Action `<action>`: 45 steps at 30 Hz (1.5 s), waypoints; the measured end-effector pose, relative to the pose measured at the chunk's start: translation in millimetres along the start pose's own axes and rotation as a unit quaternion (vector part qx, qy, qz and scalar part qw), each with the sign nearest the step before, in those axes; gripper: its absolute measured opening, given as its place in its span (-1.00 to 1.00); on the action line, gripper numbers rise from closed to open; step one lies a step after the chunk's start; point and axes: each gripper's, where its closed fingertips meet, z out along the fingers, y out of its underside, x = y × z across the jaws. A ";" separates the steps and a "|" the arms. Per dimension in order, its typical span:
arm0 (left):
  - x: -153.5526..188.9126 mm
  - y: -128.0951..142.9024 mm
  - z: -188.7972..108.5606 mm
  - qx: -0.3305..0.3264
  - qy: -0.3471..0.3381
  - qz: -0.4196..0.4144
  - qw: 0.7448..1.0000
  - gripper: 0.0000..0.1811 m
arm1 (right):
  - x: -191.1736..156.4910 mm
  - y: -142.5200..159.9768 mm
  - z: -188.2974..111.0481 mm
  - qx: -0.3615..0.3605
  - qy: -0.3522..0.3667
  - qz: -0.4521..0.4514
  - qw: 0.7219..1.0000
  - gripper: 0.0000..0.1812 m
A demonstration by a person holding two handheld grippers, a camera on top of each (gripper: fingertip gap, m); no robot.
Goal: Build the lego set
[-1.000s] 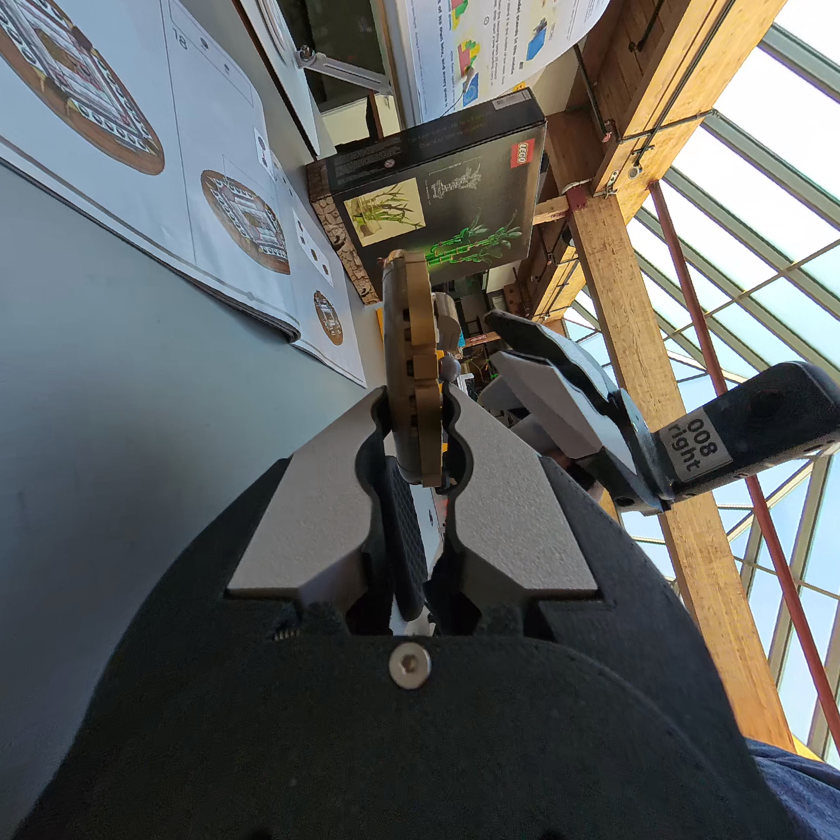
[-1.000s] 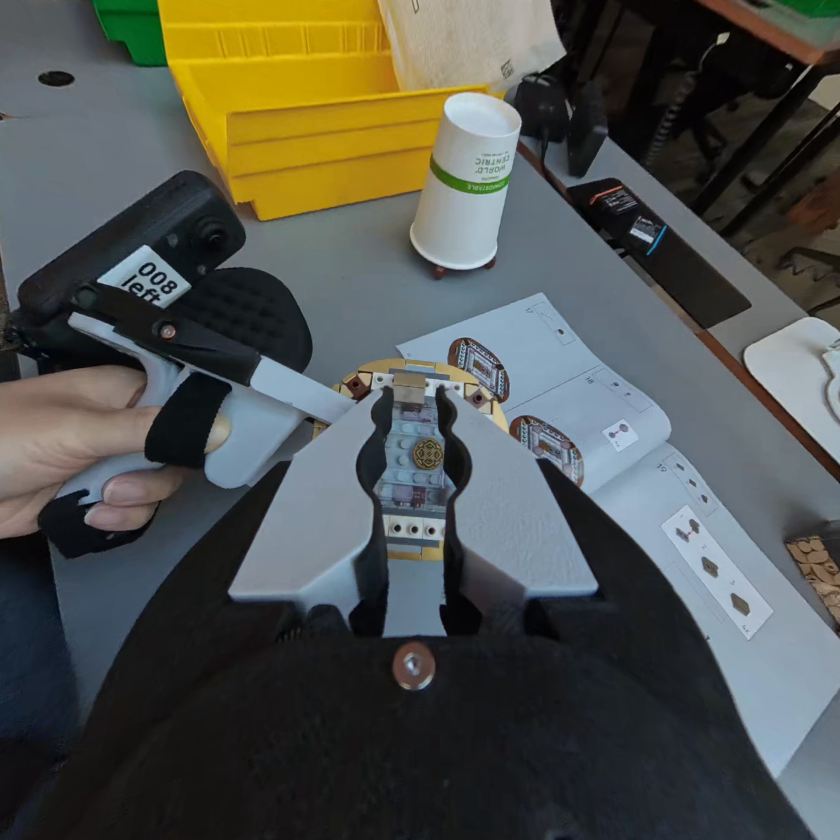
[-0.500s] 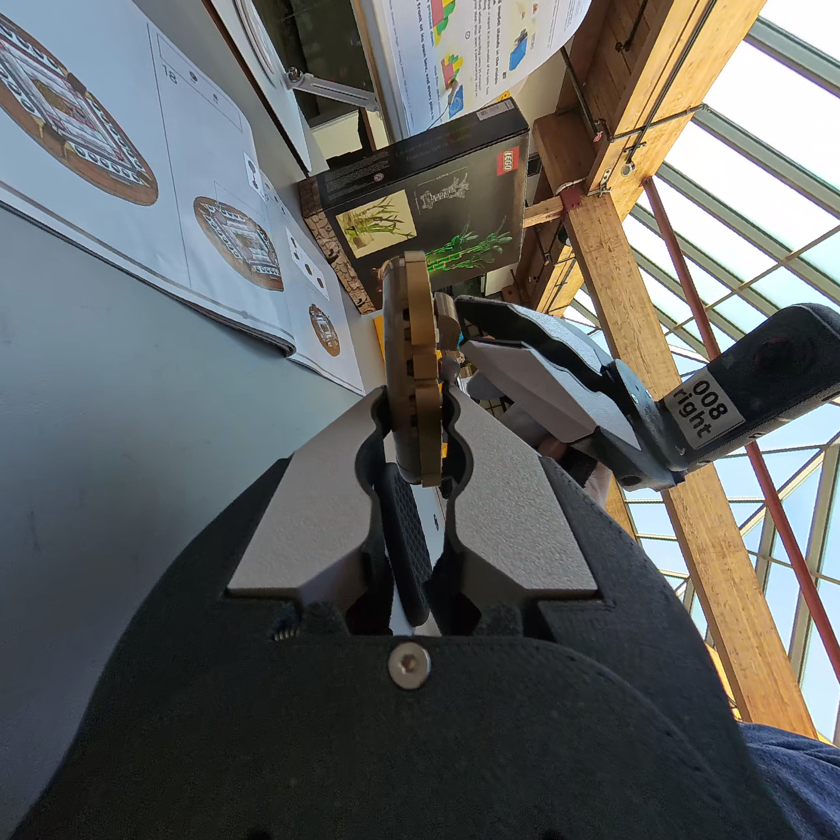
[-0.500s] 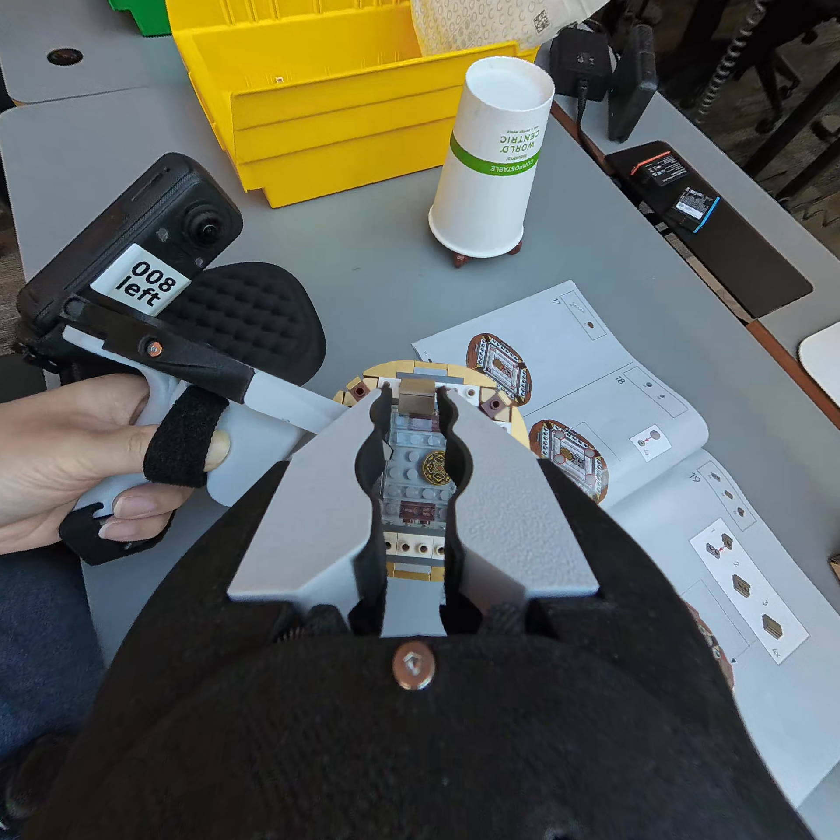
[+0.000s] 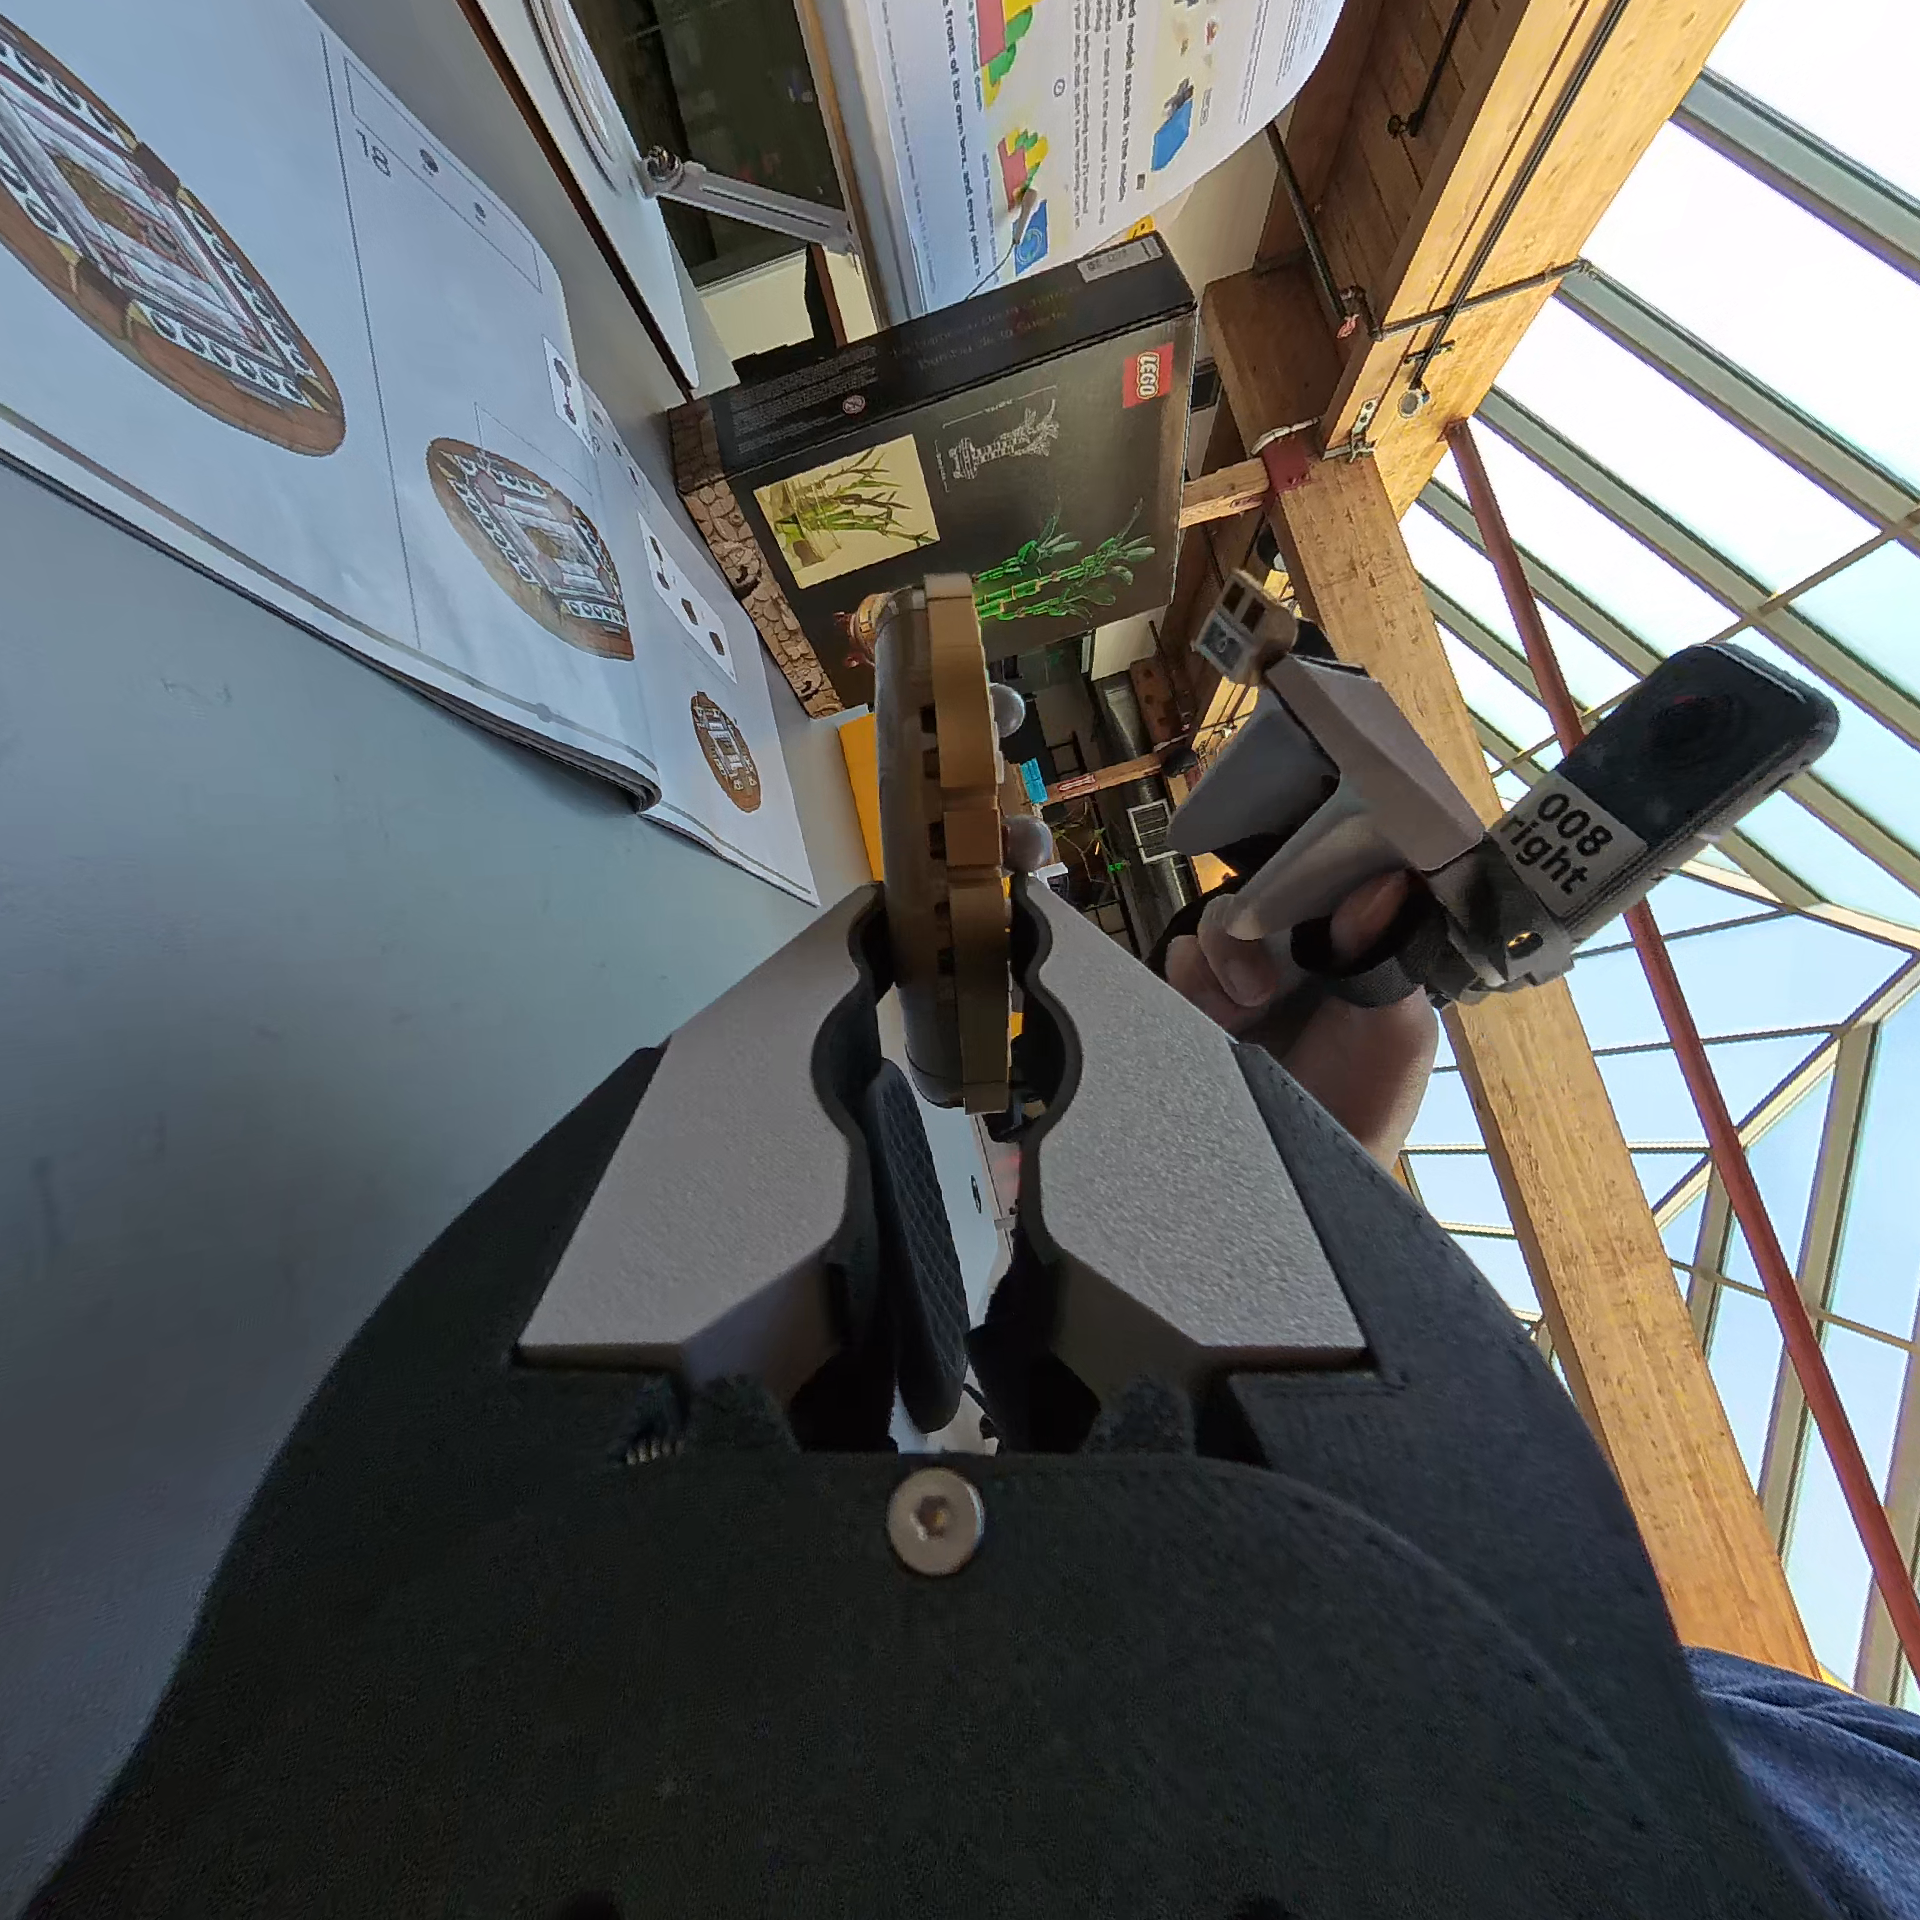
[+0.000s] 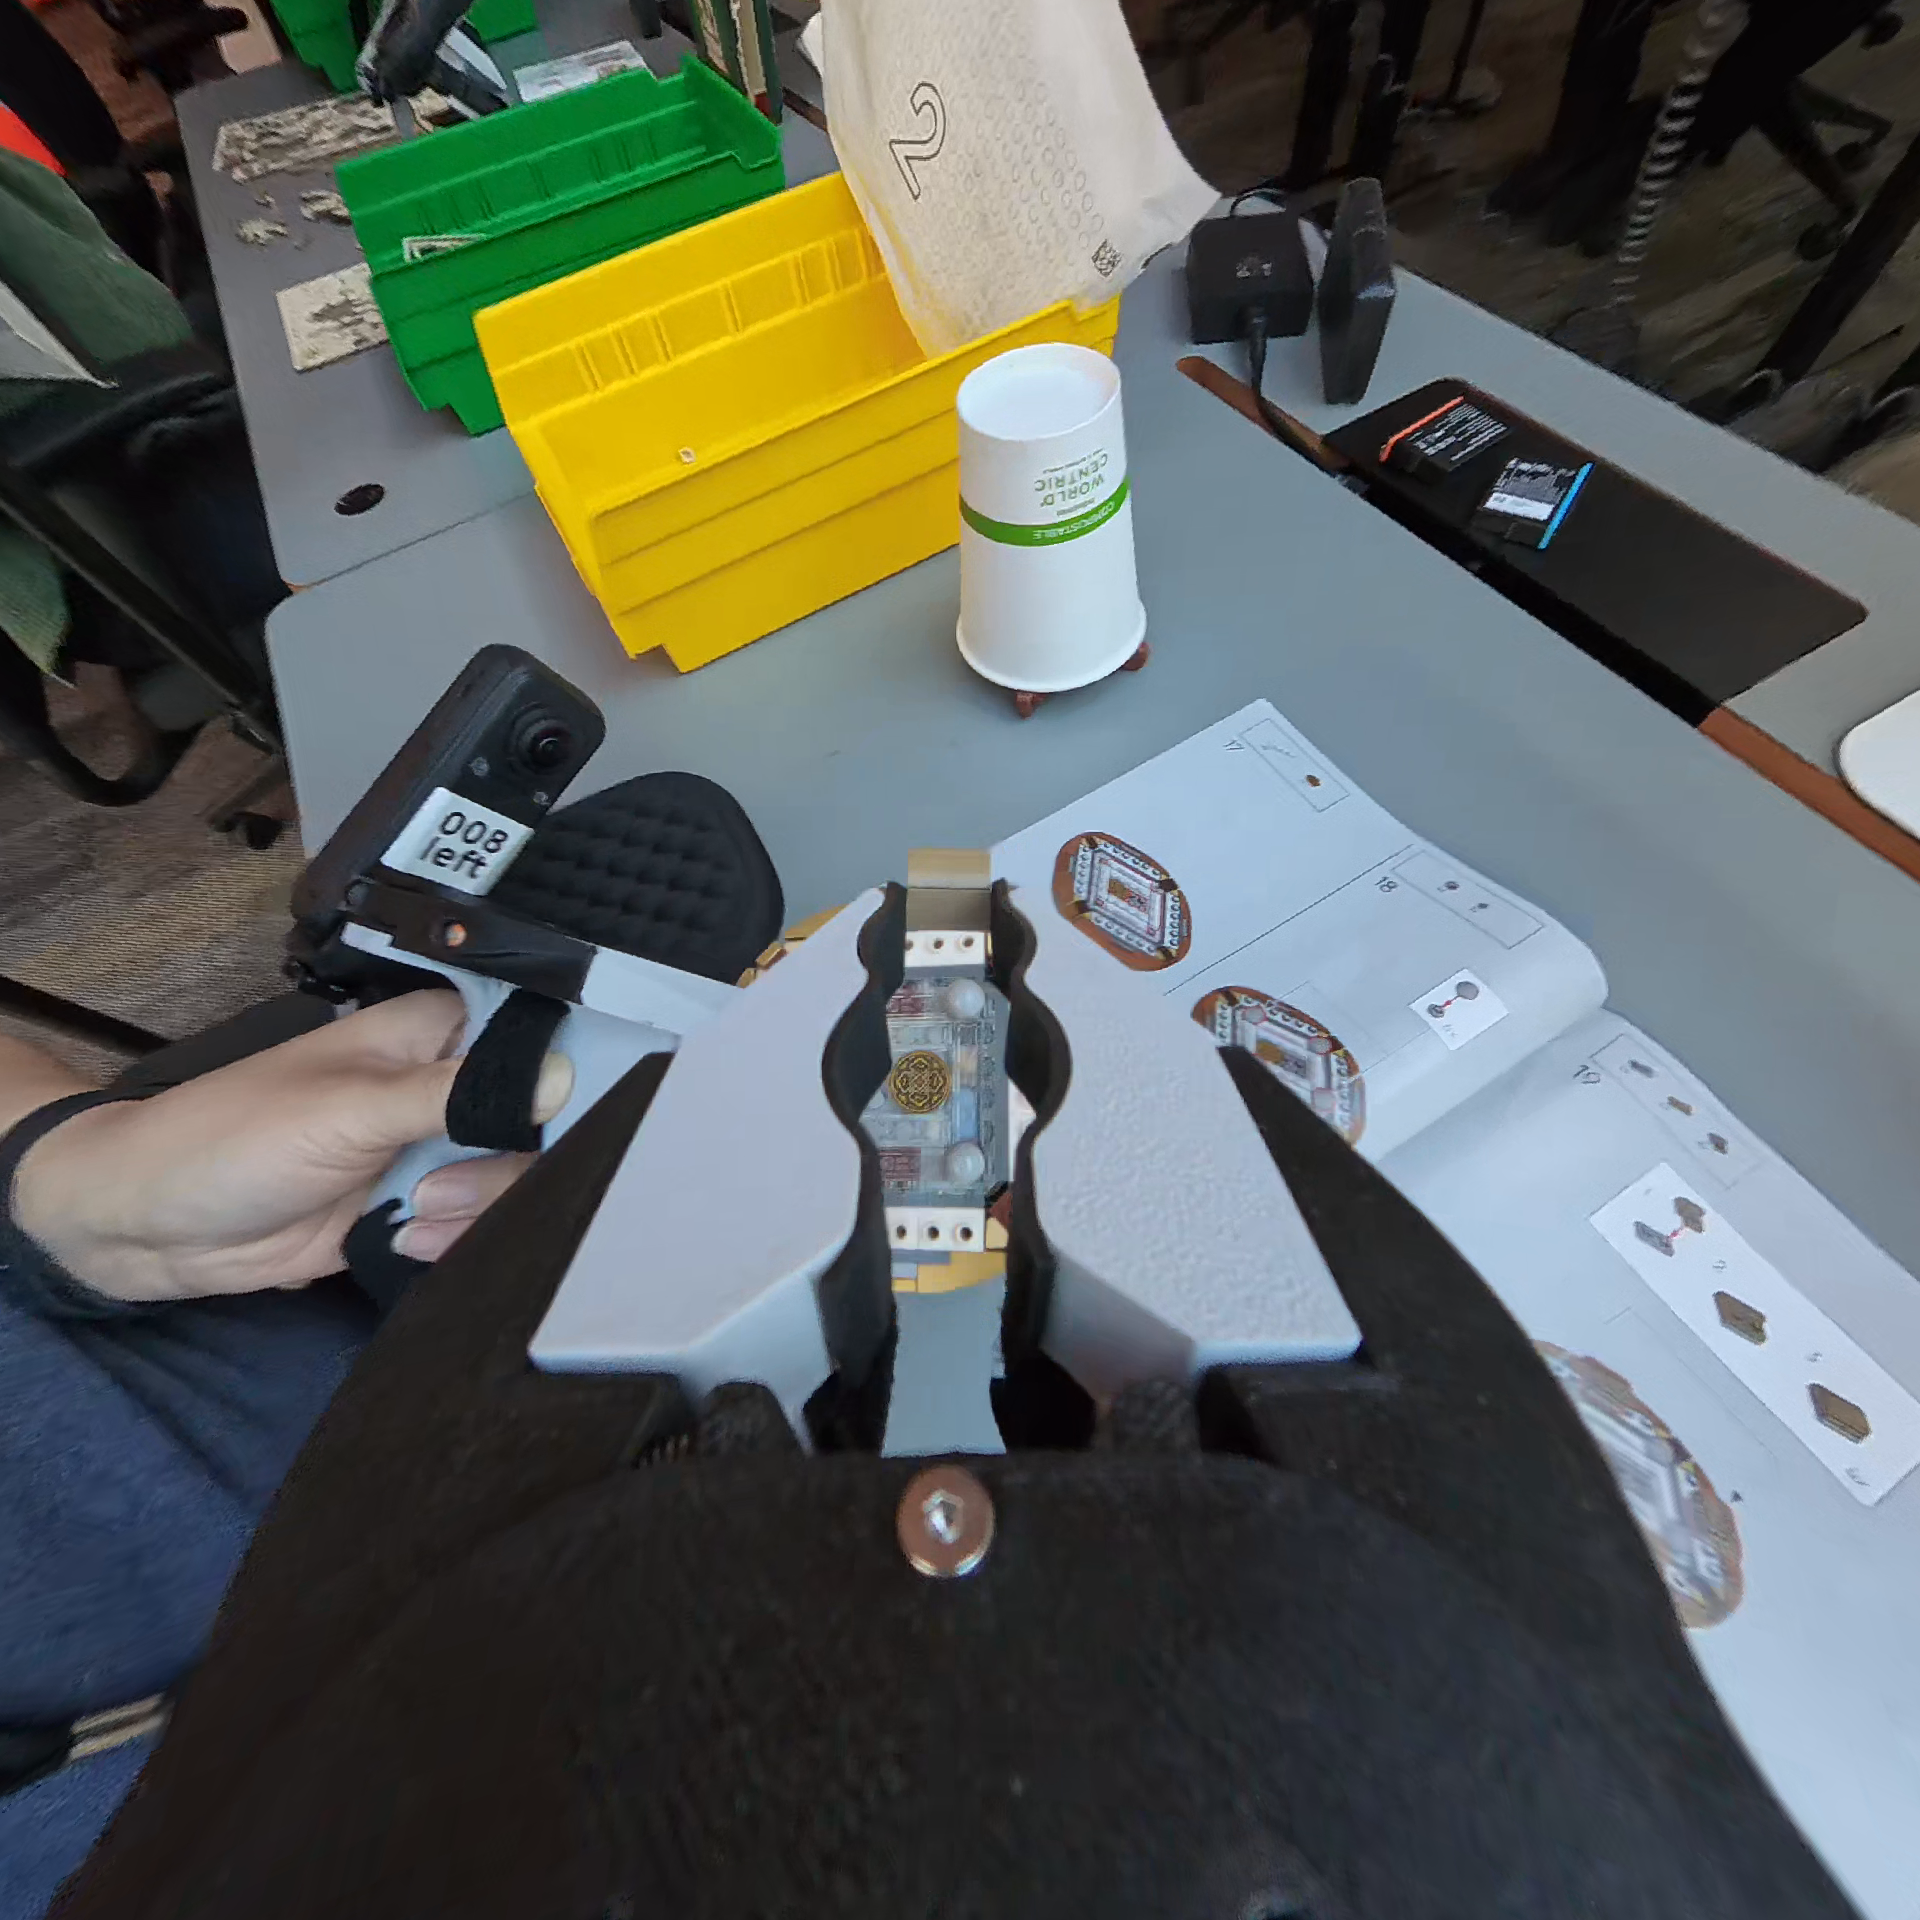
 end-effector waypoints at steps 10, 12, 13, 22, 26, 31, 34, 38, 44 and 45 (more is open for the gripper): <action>-2.9 -1.2 -2.9 0.000 -0.002 -0.003 1.000 -0.79 | 49.8 -31.9 -110.9 0.135 -0.058 0.165 0.975 -0.83; -5.1 -0.8 -1.5 -0.001 -0.003 -0.007 1.000 -0.79 | 59.9 -28.3 -128.8 0.144 -0.038 0.171 0.974 -0.83; -5.8 -0.1 -0.5 -0.003 -0.004 -0.007 1.000 -0.79 | 63.7 -25.6 -135.0 0.146 -0.031 0.175 0.973 -0.83; -6.9 4.9 5.3 -0.013 -0.014 0.000 1.000 -0.79 | 73.2 -4.9 -136.1 0.138 -0.021 0.208 0.968 -0.84; -8.6 5.7 11.7 -0.014 -0.020 0.005 1.000 -0.79 | 41.4 6.0 -81.4 0.073 -0.059 0.196 0.976 -0.84; -14.2 7.3 18.2 -0.016 -0.022 -0.015 0.999 -0.79 | 10.8 30.2 -5.7 -0.039 -0.069 0.131 0.988 -0.83; -13.6 7.8 17.3 -0.018 -0.025 -0.010 0.999 -0.79 | 6.6 34.0 14.6 -0.070 -0.073 0.115 0.988 -0.83; -13.3 6.2 16.8 -0.015 -0.023 -0.013 1.000 -0.79 | 4.2 41.2 29.1 -0.110 -0.060 0.083 0.989 -0.83; -12.8 6.7 18.6 -0.015 -0.020 -0.013 1.000 -0.79 | 7.0 48.9 36.8 -0.142 -0.028 0.055 0.988 -0.83; -12.5 6.4 18.8 -0.014 -0.019 -0.013 1.000 -0.79 | 5.6 49.5 37.7 -0.145 -0.029 0.053 0.988 -0.84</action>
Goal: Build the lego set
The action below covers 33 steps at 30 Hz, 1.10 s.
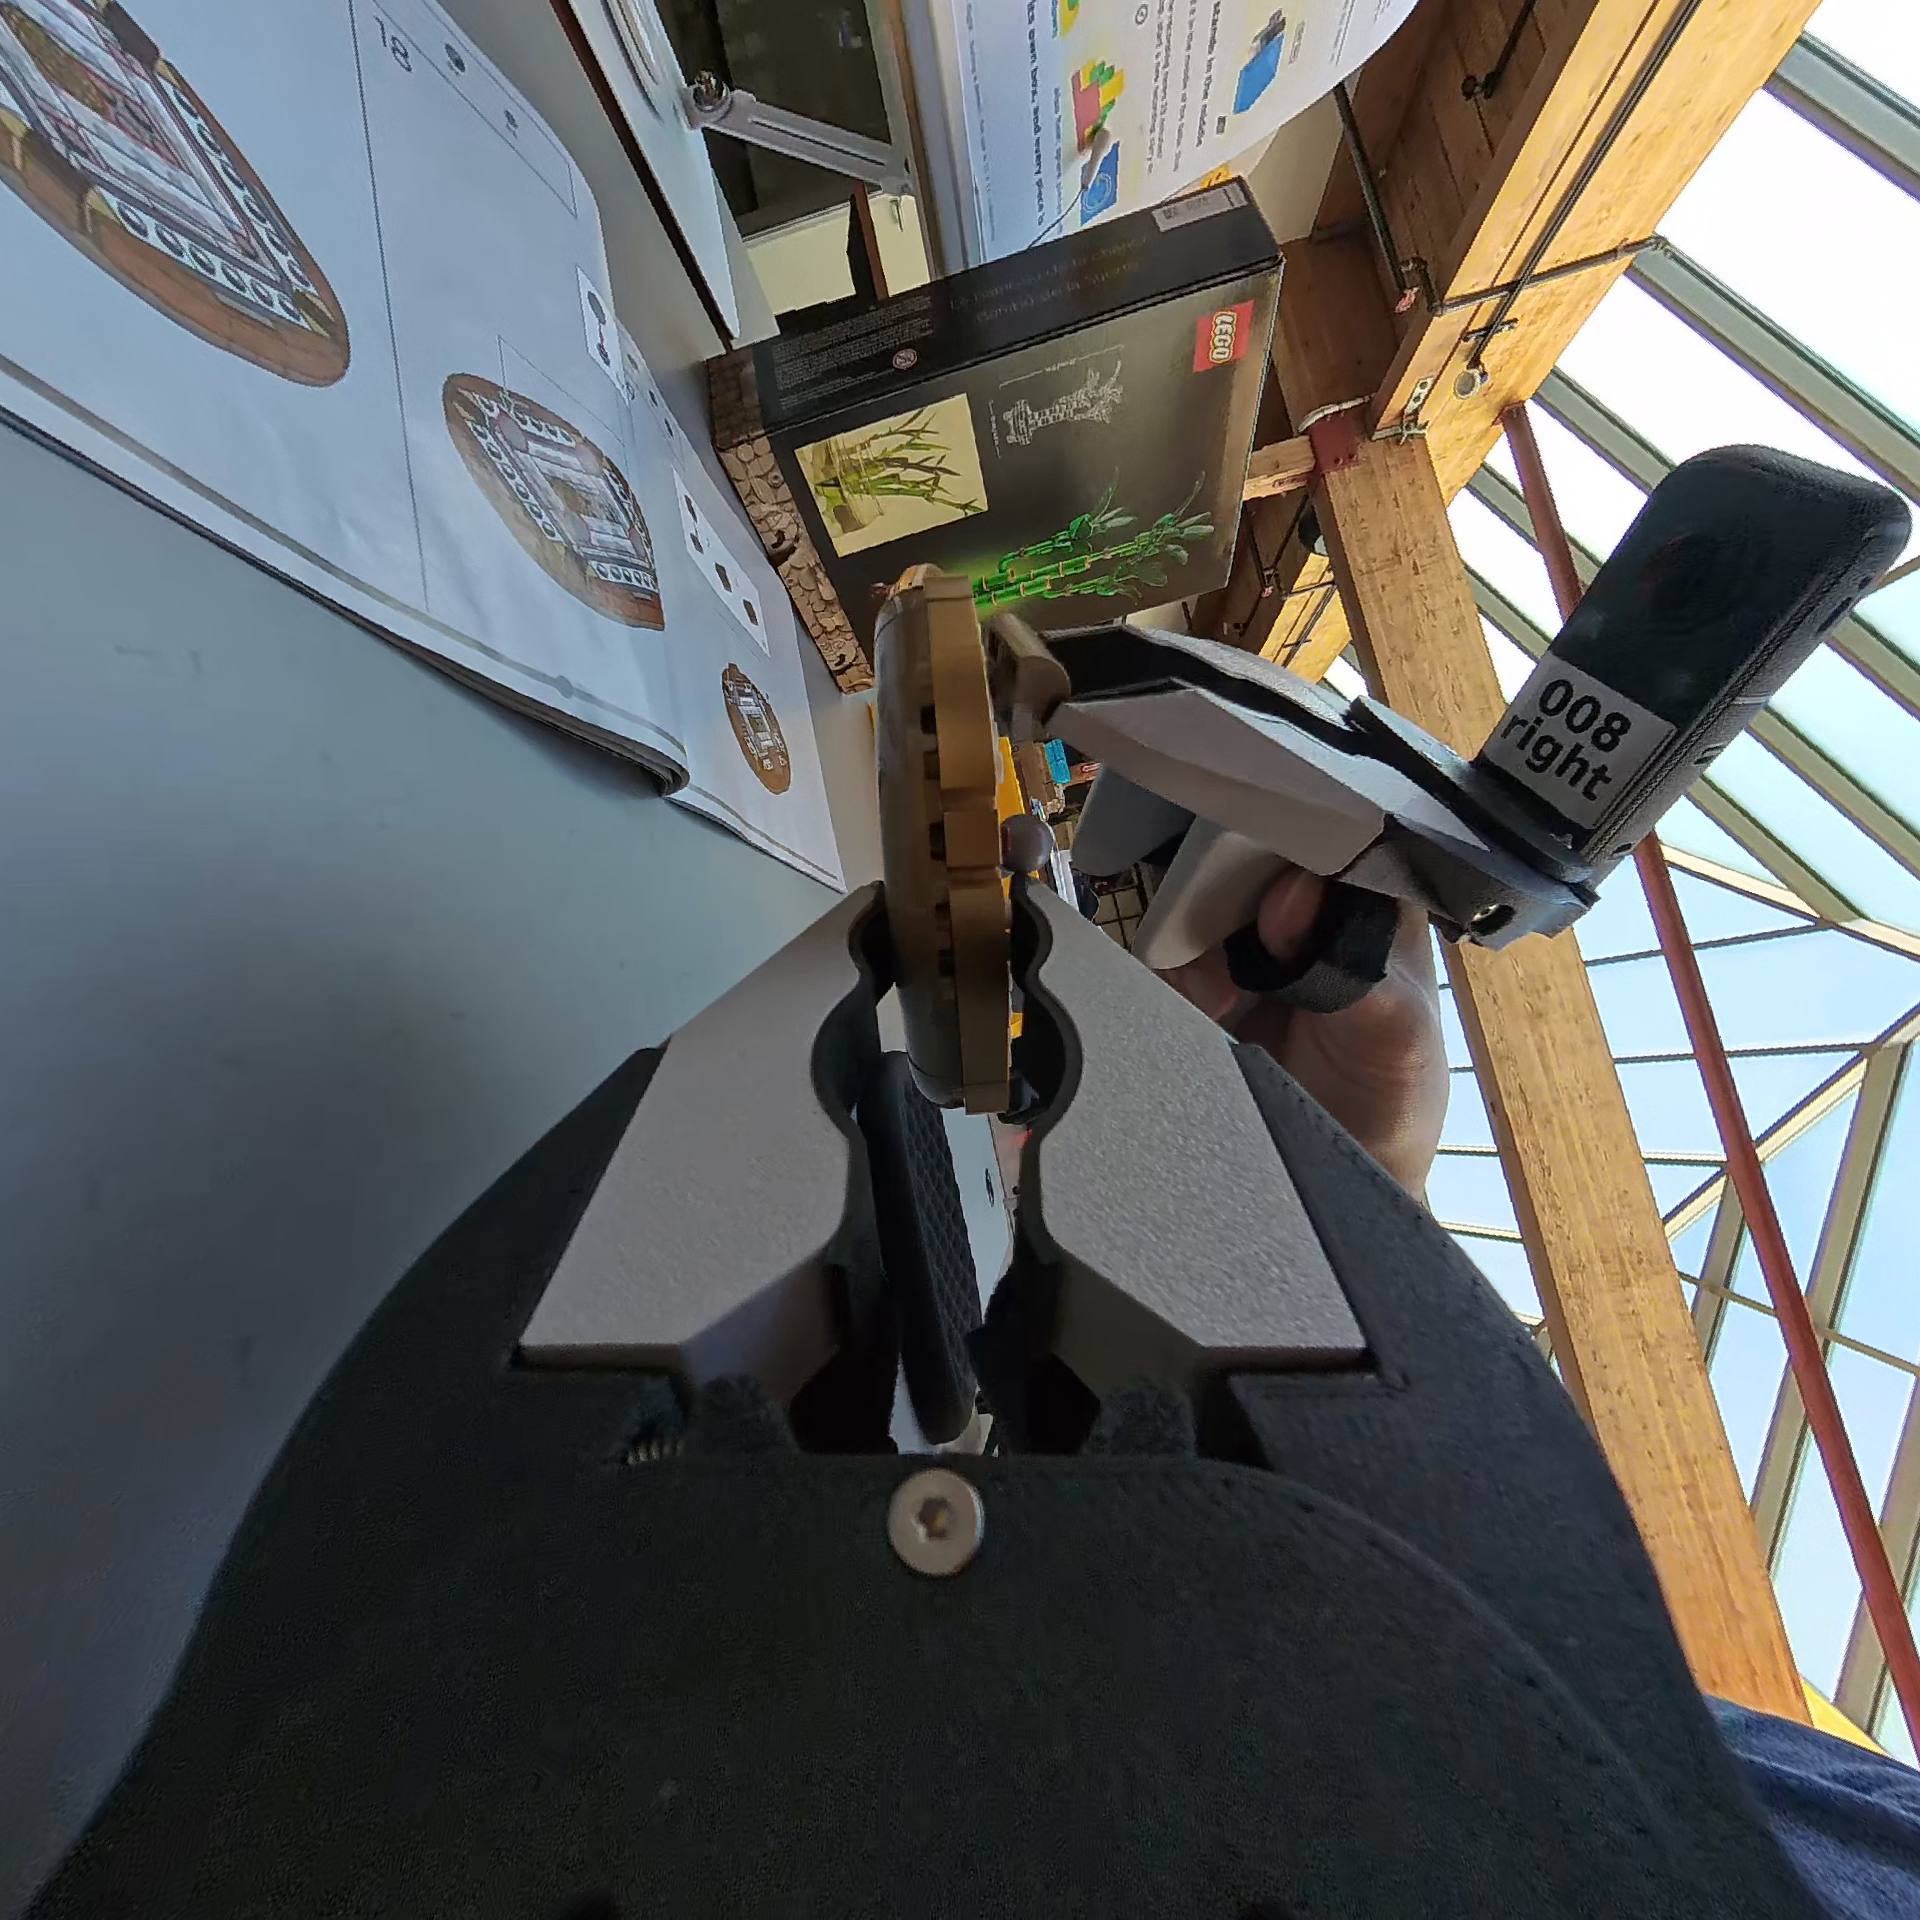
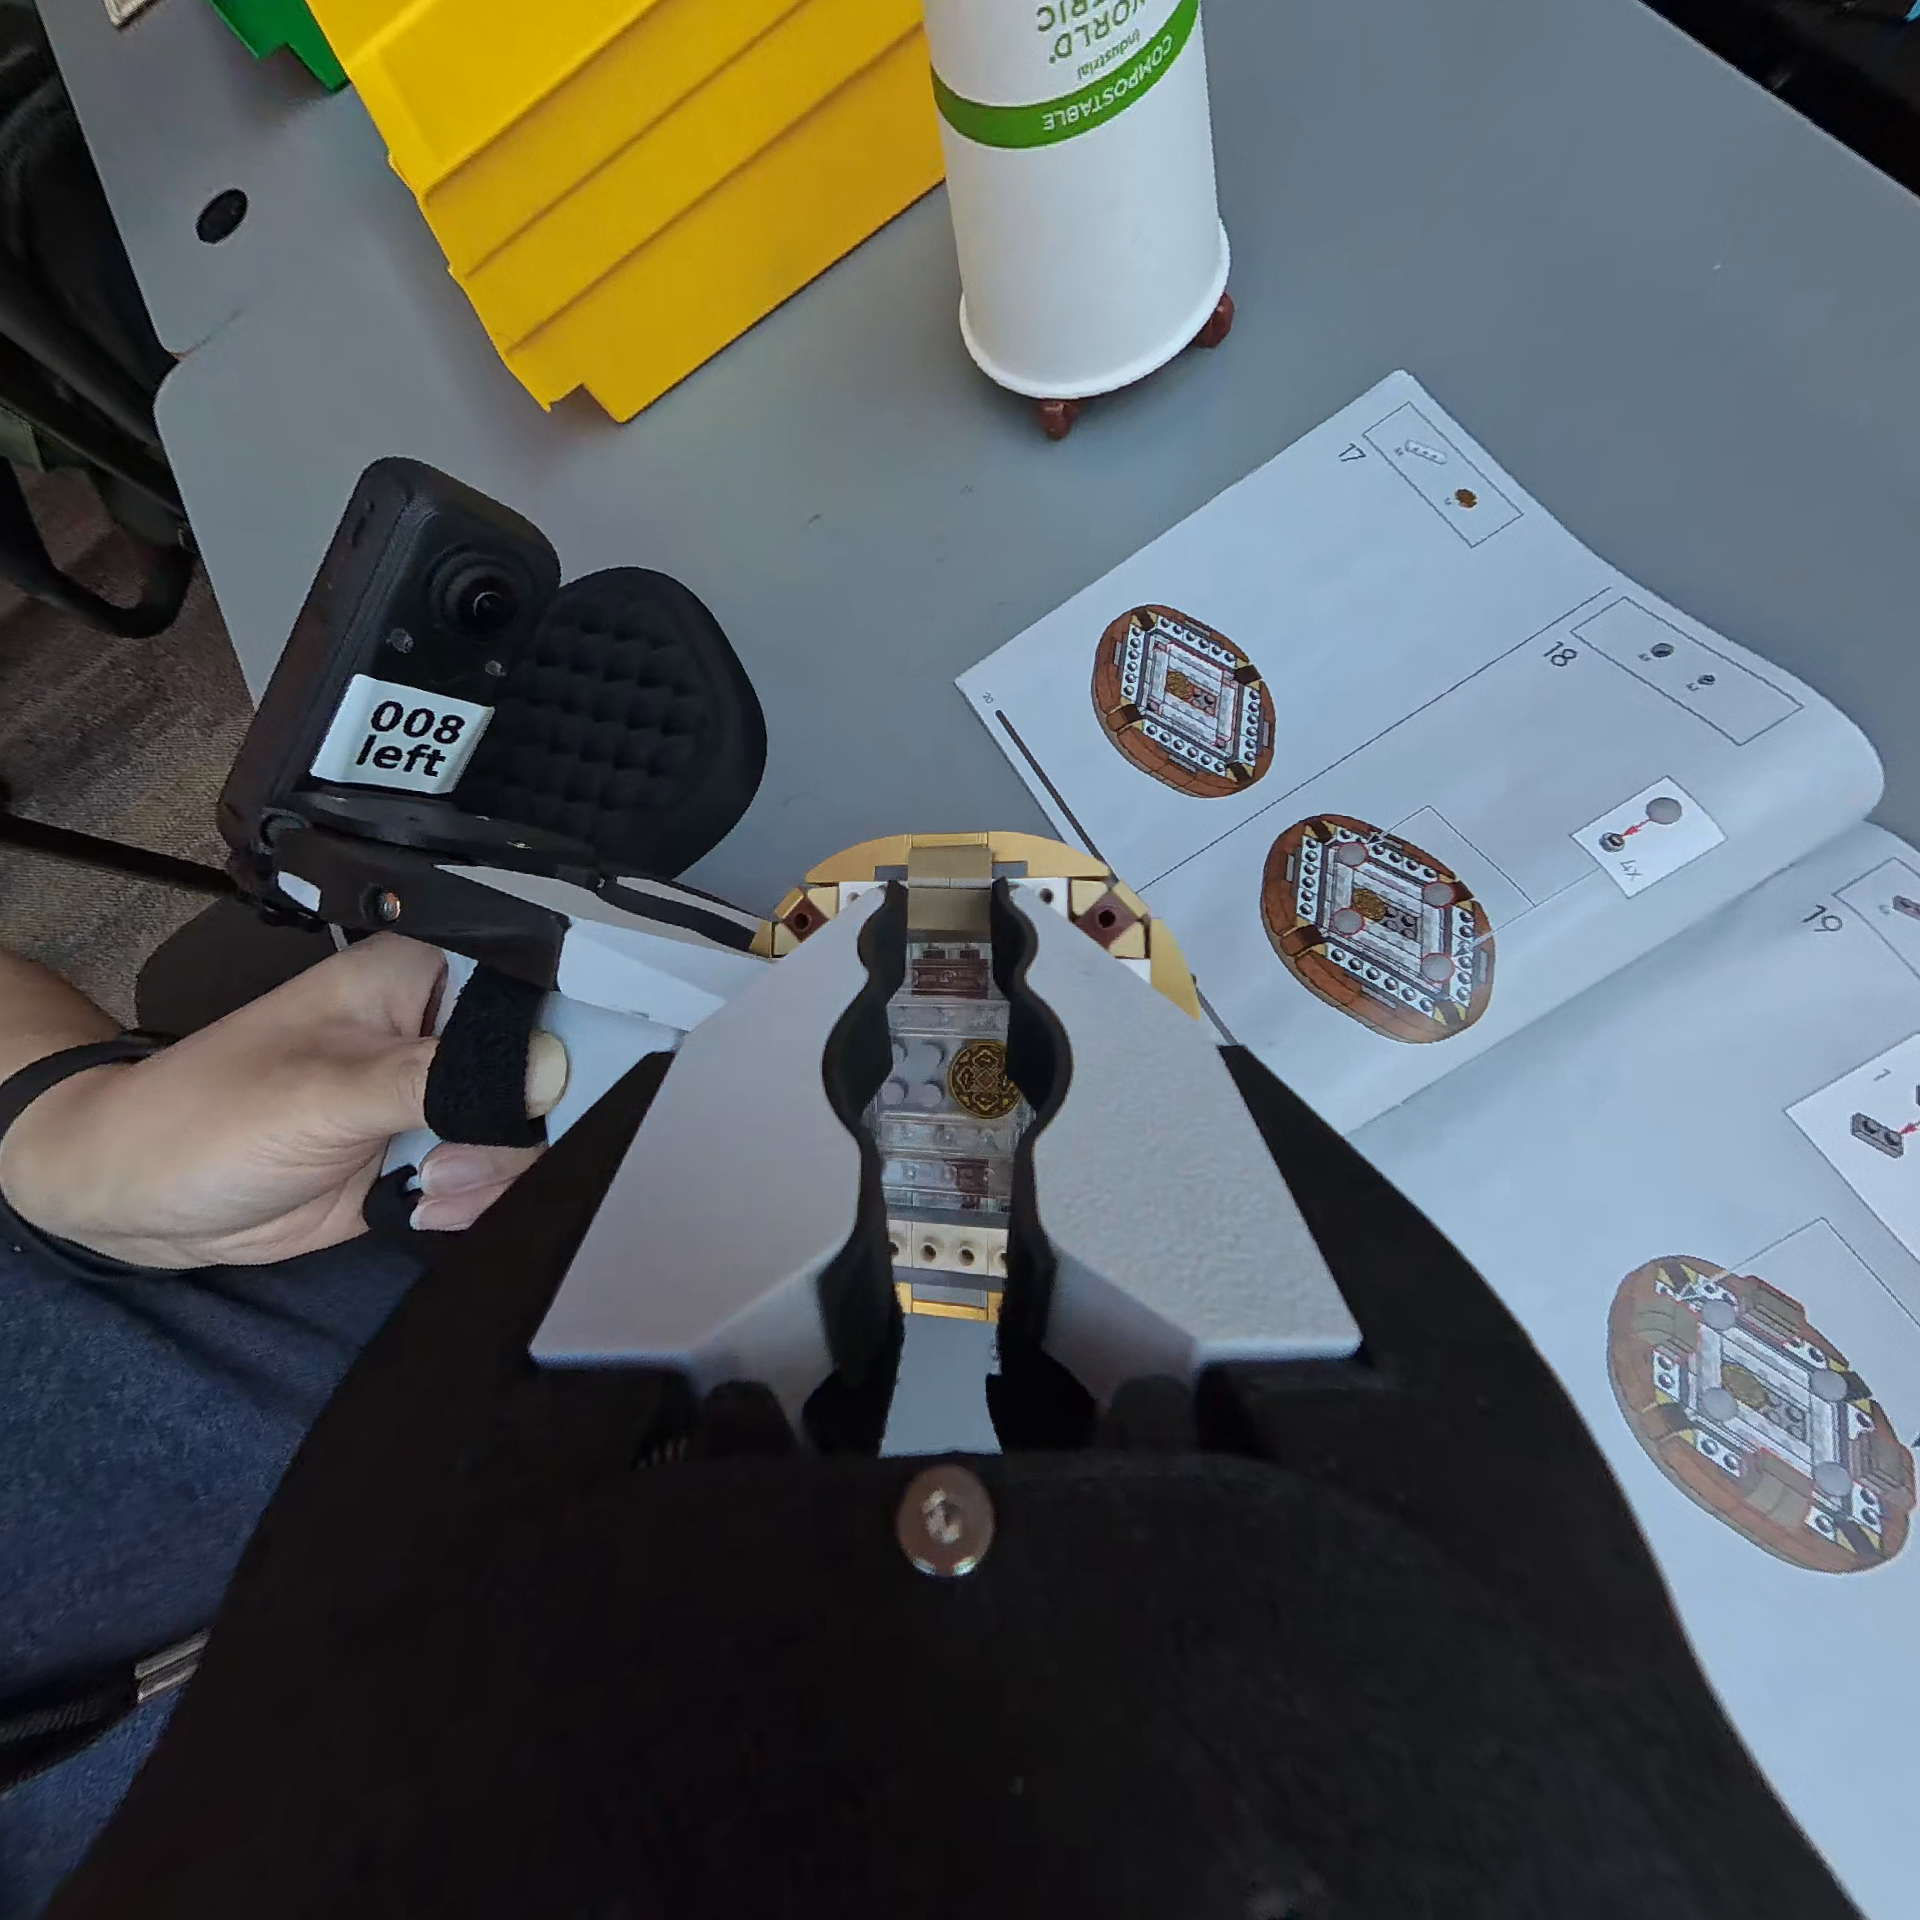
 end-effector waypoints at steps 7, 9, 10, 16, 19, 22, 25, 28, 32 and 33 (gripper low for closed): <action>-0.6 -0.5 -0.6 0.000 -0.003 -0.001 1.000 -0.79 | 0.0 -0.6 3.8 -0.016 0.035 -0.028 0.999 -0.83; -1.4 -0.5 -1.4 0.000 -0.005 -0.001 1.000 -0.79 | -1.4 0.0 5.2 -0.019 0.041 -0.032 0.998 -0.83; -1.8 -0.6 -1.7 0.000 -0.007 0.000 1.000 -0.79 | -1.5 0.1 5.9 -0.019 0.045 -0.035 0.998 -0.83; -2.0 -1.4 -2.8 0.001 -0.010 0.000 1.000 -0.79 | -2.1 0.8 7.8 -0.019 0.060 -0.041 0.997 -0.83; -0.4 -2.4 -3.3 0.002 -0.010 0.013 1.000 -0.78 | -2.7 -1.0 6.9 -0.012 0.057 -0.041 0.997 -0.83; -0.7 -3.4 -3.4 0.003 -0.015 0.024 1.000 -0.78 | -2.9 -2.0 6.9 -0.010 0.060 -0.046 0.997 -0.83; -1.2 -1.9 -3.4 0.000 -0.016 0.027 1.000 -0.78 | -2.7 -0.1 7.2 -0.022 0.060 -0.048 0.997 -0.83; -2.7 -2.1 -3.2 -0.002 -0.026 0.045 0.999 -0.78 | -1.6 0.7 8.3 -0.039 0.062 -0.043 0.996 -0.83; -2.0 -2.8 -2.6 -0.004 -0.030 0.058 0.998 -0.77 | -0.7 0.5 7.8 -0.079 0.065 -0.041 0.994 -0.83; -2.0 -3.0 -2.4 -0.004 -0.029 0.058 0.998 -0.77 | -0.5 0.3 8.0 -0.090 0.066 -0.043 0.993 -0.83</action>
